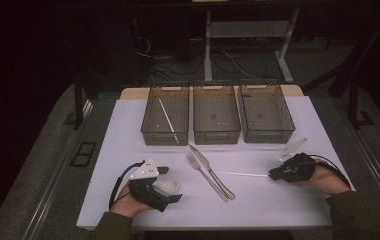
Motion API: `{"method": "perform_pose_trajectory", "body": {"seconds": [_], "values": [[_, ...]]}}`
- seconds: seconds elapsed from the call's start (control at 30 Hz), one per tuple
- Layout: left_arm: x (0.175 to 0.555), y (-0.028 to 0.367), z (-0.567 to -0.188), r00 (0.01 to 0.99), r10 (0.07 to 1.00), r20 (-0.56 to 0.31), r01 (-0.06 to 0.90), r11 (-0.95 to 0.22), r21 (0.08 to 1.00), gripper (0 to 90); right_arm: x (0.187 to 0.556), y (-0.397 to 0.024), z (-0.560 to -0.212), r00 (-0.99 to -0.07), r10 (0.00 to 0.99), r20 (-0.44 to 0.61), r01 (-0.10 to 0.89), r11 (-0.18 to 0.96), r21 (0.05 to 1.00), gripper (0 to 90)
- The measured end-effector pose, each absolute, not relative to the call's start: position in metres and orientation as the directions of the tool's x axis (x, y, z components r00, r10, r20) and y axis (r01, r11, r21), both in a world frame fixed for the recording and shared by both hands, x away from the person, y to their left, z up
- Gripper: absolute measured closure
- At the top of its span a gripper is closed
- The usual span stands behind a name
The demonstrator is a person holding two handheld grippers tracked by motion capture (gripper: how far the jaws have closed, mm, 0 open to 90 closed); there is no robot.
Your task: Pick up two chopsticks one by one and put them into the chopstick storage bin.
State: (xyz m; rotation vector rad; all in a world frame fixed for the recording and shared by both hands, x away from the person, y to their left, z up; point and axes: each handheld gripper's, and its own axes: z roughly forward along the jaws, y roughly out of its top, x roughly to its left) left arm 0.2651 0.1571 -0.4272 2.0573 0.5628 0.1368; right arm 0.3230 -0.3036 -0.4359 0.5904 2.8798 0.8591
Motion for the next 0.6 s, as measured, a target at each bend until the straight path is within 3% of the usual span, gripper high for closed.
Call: {"method": "perform_pose_trajectory", "body": {"seconds": [0.6], "values": [[0.265, 0.157, -0.427, 0.887, 0.443, -0.128, 0.336, -0.433, 0.836, 0.0, 0.307, -0.304, -0.437, -0.929, 0.362, 0.080, 0.344, 0.761, 0.551, 83.9]]}}
